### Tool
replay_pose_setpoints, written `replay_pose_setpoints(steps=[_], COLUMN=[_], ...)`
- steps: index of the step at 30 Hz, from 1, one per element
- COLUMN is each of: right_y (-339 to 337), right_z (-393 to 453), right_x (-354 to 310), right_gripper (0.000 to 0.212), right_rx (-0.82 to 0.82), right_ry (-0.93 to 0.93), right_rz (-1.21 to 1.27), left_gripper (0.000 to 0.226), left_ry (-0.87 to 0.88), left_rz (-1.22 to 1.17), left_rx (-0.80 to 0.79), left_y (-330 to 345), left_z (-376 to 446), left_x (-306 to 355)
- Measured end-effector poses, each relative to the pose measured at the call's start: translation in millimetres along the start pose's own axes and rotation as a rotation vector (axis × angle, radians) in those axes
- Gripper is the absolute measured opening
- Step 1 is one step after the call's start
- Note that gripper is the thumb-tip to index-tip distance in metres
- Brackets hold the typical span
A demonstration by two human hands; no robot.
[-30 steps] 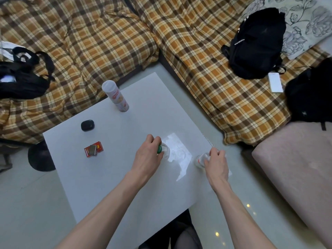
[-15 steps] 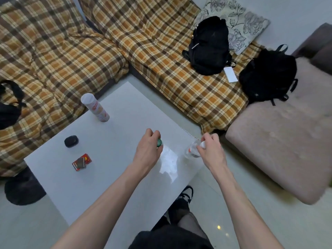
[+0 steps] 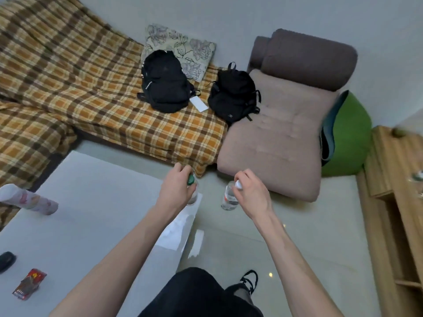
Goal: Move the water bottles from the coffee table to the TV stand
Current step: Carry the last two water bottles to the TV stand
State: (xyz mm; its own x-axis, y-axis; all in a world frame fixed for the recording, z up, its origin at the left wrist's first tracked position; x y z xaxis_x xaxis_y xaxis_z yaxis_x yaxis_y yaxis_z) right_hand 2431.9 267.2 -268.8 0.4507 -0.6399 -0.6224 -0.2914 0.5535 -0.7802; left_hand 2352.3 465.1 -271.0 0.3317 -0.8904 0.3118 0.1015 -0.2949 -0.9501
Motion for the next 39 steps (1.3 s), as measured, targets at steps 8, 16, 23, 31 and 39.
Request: replay_pose_setpoints(steps=[8, 16, 23, 31, 39], right_y=[-128, -261, -364, -458, -531], right_z=[-37, -68, -94, -122, -137], right_x=[115, 226, 310, 403, 507], right_gripper=[0.017, 0.02, 0.022, 0.023, 0.021], right_rx=[0.129, 0.265, 0.399, 0.551, 0.652], right_ry=[0.146, 0.202, 0.28, 0.444, 0.629], right_rz=[-0.047, -0.072, -0.129, -0.104, -0.06], left_gripper=[0.024, 0.028, 0.029, 0.031, 0.039], left_ry=[0.211, 0.398, 0.582, 0.78, 0.908], left_rz=[0.058, 0.073, 0.044, 0.018, 0.002], left_rx=[0.0, -0.017, 0.016, -0.027, -0.161], left_y=[27, 68, 81, 123, 196], left_z=[47, 76, 94, 115, 163], left_x=[183, 370, 523, 674, 814])
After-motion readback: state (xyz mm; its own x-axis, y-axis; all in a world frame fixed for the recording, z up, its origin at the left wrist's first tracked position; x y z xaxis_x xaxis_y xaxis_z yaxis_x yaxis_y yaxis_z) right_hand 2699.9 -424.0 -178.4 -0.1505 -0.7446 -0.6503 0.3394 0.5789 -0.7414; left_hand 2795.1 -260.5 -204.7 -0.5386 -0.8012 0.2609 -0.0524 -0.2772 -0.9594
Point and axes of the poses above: each hand's wrist, its own z-axis towards the middle knuckle, its own y-axis out of the palm, x = y × z, the point moved 10 cm from there along z, towards the middle knuckle, and after that the axes turned 15 degrees about z, right-handed, at the moved point
